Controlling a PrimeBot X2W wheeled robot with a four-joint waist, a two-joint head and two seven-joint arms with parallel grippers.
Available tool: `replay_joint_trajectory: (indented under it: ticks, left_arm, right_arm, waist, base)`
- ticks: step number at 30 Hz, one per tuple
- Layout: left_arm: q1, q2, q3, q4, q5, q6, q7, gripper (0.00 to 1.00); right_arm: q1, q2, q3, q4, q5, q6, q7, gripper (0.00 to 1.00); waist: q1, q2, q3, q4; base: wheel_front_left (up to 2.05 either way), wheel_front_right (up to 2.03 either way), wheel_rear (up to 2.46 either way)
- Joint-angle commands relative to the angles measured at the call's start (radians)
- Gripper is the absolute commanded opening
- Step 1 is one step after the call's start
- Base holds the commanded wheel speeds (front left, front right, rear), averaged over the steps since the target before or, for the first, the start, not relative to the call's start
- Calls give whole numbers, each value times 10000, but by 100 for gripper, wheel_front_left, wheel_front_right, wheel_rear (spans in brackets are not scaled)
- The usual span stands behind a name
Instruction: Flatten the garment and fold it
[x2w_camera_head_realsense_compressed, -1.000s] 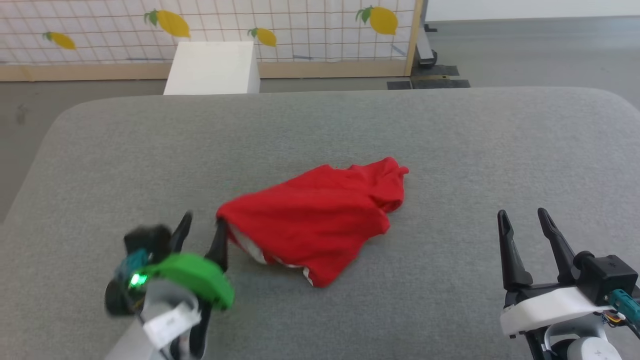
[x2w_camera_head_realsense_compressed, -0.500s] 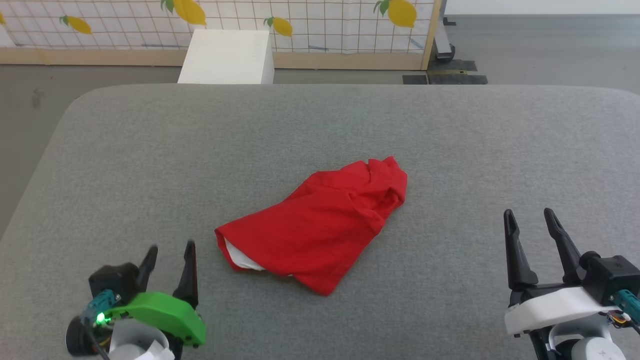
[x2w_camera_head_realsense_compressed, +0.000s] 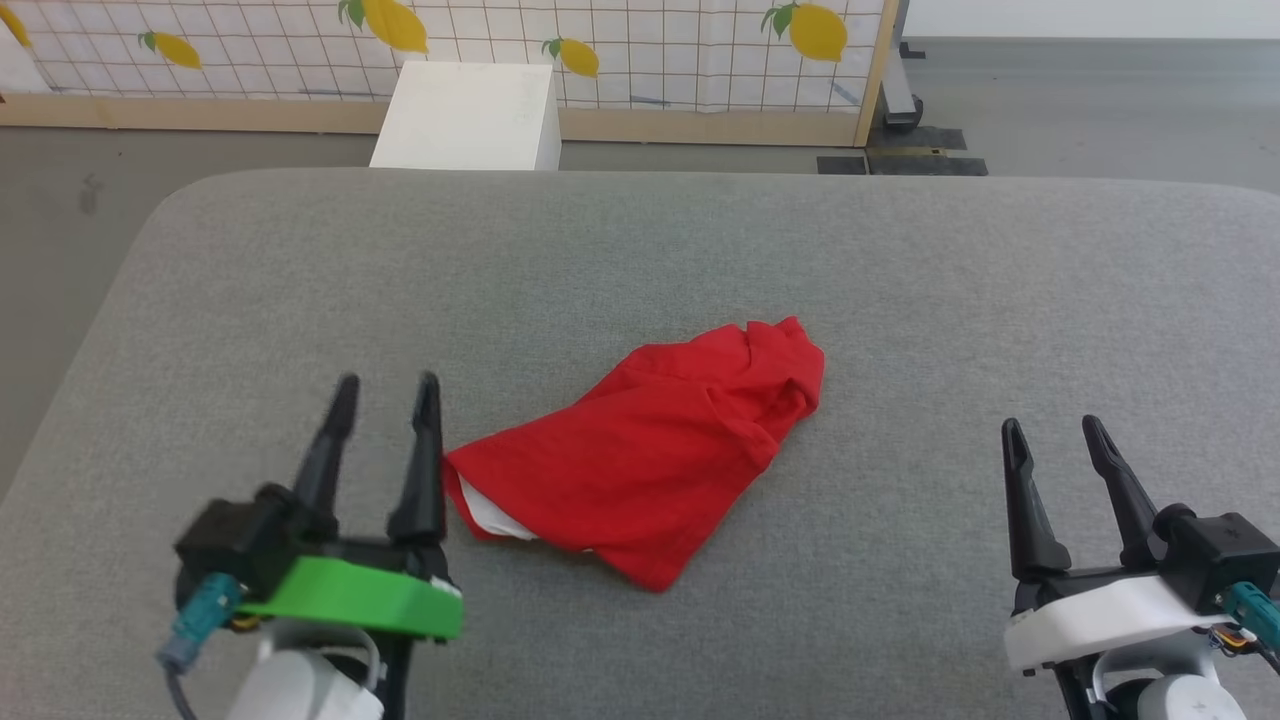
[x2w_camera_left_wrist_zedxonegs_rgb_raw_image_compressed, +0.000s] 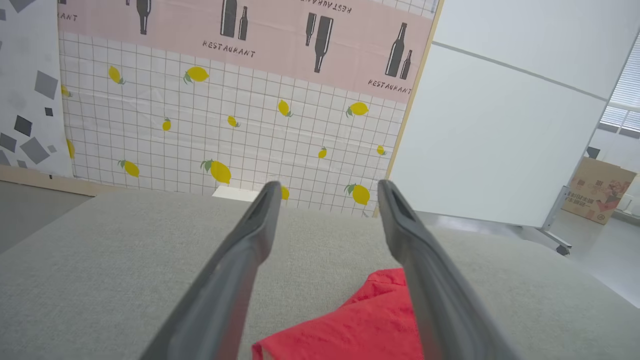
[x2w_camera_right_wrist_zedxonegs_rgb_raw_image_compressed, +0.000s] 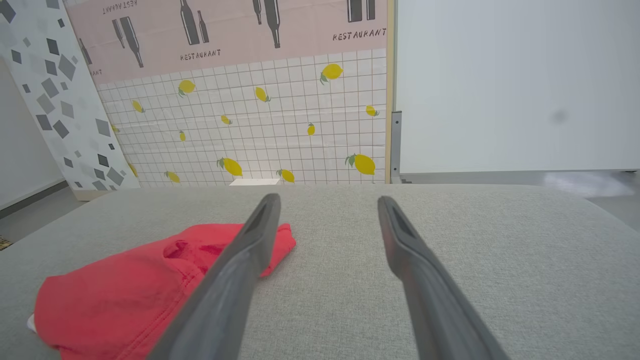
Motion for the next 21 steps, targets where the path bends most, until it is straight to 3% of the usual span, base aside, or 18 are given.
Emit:
replay_joint_trajectory:
  ticks: [1, 5, 12, 17, 21]
  left_arm:
    - [224, -232, 149, 206, 281, -262, -35, 100]
    - [313, -817, 522, 609, 820, -774, -36, 100]
    - [235, -1214, 966, 857, 1301, -1122, -37, 100]
    - [91, -1328, 961, 921, 1511, -1213, -37, 100]
    - [-102, -1395, 856, 917, 1579, -1238, -37, 100]
  right_arm:
    - [183, -3, 38, -63, -62, -19, -59, 100]
    - [225, -3, 131, -118, -79, -19, 16, 100]
    - [70, -3, 499, -291, -102, -19, 120, 100]
    - [-693, -3, 2404, -23, -63, -19, 656, 100]
    - [-1679, -3, 4386, 1167, -175, -19, 1827, 100]
  waist:
    - [0, 0, -6, 10]
    - [0, 0, 36, 59]
    - [0, 0, 126, 241]
    - [0, 0, 313, 400]
    - [0, 0, 572, 610]
  base:
    - [0, 0, 0]
    - [0, 0, 0]
    - [0, 0, 0]
    - [0, 0, 0]
    - [0, 0, 0]
